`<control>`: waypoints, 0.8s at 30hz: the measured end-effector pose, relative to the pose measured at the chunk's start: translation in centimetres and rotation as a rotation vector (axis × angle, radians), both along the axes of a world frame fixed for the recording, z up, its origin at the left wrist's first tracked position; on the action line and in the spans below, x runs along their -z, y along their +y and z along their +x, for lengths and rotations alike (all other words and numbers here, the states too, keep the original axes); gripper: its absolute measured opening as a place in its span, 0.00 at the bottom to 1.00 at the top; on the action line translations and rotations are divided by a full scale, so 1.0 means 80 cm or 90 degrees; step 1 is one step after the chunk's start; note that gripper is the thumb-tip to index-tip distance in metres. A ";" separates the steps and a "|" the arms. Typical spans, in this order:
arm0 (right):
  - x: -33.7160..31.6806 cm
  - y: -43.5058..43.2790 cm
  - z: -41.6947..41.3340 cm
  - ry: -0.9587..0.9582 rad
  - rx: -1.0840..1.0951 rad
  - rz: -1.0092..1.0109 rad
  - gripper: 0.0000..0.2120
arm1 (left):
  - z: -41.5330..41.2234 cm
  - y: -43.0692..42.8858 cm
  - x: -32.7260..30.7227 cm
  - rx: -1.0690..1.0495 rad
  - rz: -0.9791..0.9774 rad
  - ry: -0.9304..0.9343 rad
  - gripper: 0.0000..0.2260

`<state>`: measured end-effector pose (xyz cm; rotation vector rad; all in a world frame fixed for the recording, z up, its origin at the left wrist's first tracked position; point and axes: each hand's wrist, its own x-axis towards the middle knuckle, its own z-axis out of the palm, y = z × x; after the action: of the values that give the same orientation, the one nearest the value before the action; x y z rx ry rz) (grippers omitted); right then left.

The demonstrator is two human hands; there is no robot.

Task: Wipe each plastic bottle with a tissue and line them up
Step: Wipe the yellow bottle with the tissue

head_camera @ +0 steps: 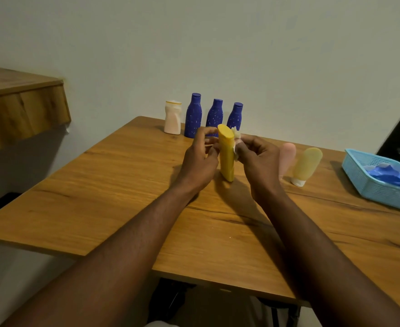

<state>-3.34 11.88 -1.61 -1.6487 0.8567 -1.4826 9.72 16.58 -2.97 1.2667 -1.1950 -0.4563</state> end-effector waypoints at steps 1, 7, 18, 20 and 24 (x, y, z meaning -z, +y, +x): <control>0.002 -0.001 0.001 0.020 -0.005 0.009 0.08 | -0.001 0.000 -0.001 0.007 0.001 0.010 0.20; 0.008 -0.005 0.000 0.075 -0.011 0.064 0.10 | -0.006 0.006 -0.003 0.090 0.035 0.036 0.27; -0.006 0.006 0.003 0.053 0.005 -0.153 0.10 | -0.008 0.006 -0.005 0.085 0.049 0.006 0.20; -0.007 0.006 0.005 0.061 0.022 -0.174 0.09 | -0.009 0.006 -0.006 0.105 0.061 0.012 0.19; -0.005 0.000 0.006 0.063 0.056 -0.134 0.10 | -0.013 0.007 -0.004 0.129 0.069 0.015 0.18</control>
<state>-2.89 11.92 -1.19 -1.8727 0.8608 -1.6072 8.70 17.13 -2.64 1.2332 -1.2980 -0.6900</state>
